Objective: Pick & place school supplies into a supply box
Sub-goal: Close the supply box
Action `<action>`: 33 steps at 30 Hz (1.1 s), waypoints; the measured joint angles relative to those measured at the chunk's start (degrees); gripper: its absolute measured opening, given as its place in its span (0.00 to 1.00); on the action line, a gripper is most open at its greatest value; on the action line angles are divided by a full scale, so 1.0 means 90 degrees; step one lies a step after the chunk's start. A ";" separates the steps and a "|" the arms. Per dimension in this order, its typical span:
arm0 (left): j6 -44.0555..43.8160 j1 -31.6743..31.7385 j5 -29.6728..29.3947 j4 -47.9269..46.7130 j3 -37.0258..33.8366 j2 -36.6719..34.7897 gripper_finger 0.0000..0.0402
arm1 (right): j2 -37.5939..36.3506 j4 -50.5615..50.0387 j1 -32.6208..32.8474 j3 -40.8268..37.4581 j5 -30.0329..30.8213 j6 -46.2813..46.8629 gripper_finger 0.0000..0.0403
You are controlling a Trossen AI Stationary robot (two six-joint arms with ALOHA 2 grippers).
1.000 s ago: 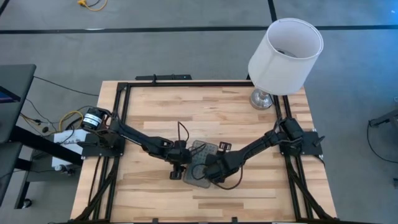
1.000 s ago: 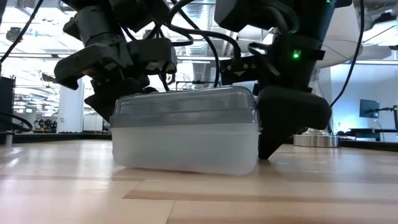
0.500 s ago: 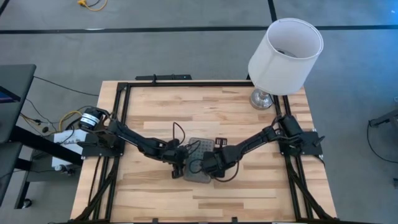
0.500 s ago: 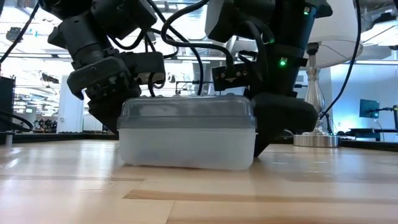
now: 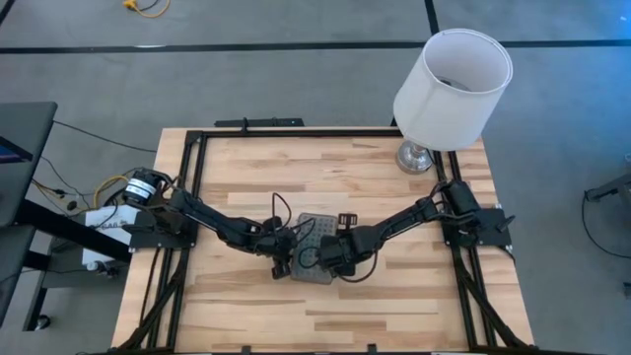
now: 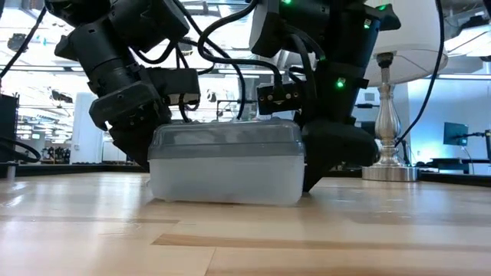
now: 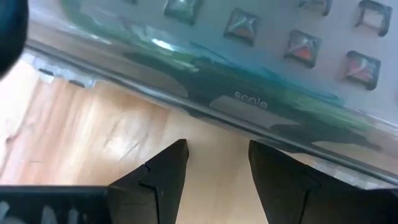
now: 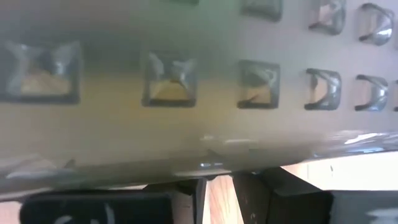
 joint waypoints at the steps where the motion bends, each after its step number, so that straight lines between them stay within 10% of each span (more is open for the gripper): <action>1: -0.0011 0.0010 0.0001 0.0006 -0.0071 -0.0057 0.43 | 0.0000 0.0008 -0.0002 0.0000 0.0006 0.0002 0.16; 12: -0.0616 0.0047 -0.0263 -0.0033 -0.1432 -0.1374 0.43 | -0.1131 0.1159 0.0276 -0.1593 -0.0362 0.1153 0.16; 21: 0.0072 0.0044 -0.0108 0.1234 -0.2164 -0.1957 0.43 | -0.2825 0.4507 0.0836 -0.3583 -0.0290 0.2012 0.16; 33: 0.0312 0.0244 0.0111 0.2403 -0.2201 -0.1700 0.43 | -0.2216 0.5533 0.0810 -0.3912 -0.0350 0.2607 0.16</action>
